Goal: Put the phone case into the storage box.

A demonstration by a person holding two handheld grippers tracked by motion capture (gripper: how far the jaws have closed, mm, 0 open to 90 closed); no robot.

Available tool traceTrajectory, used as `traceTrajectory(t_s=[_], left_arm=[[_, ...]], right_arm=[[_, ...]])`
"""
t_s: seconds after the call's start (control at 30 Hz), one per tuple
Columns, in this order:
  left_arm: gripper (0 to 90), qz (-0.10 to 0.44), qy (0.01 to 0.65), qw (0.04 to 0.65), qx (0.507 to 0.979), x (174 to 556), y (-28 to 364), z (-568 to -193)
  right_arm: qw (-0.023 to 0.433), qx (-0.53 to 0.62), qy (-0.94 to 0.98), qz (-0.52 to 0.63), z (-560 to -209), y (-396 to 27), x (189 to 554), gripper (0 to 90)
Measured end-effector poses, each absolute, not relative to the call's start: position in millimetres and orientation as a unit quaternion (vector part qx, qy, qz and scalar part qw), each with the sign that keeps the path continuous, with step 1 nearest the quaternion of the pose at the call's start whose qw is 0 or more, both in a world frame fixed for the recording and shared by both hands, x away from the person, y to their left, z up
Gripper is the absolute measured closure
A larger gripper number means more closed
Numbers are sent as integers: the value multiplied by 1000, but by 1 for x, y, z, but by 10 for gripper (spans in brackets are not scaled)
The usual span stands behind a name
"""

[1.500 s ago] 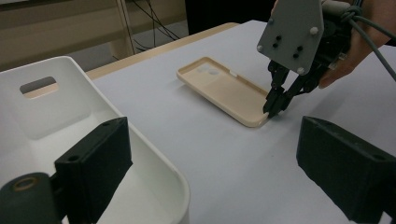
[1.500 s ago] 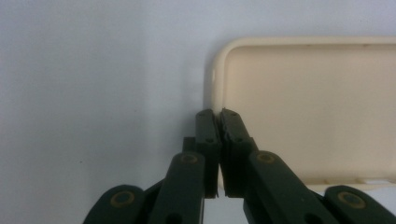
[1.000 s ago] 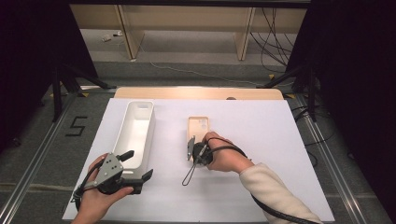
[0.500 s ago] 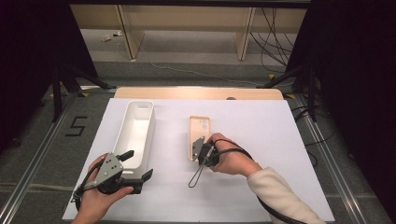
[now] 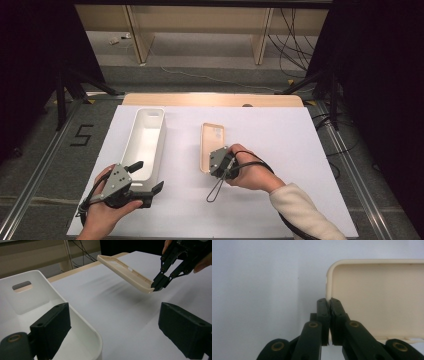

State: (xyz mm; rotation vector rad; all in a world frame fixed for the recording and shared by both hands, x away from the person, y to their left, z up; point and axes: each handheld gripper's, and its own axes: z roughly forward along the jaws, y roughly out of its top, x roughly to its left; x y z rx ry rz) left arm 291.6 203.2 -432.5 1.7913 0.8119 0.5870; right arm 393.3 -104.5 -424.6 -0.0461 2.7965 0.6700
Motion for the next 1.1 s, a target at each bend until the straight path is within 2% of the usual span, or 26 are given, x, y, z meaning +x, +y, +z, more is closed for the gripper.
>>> traceTrajectory(t_s=[0.53, 1.1], left_arm=[[104, 246, 337, 517, 747, 291, 203, -432], [103, 246, 337, 517, 748, 291, 203, -432]], right_arm=[[103, -10, 956, 276, -424, -110, 389, 881], [101, 1, 946, 309, -421, -126, 383, 881]])
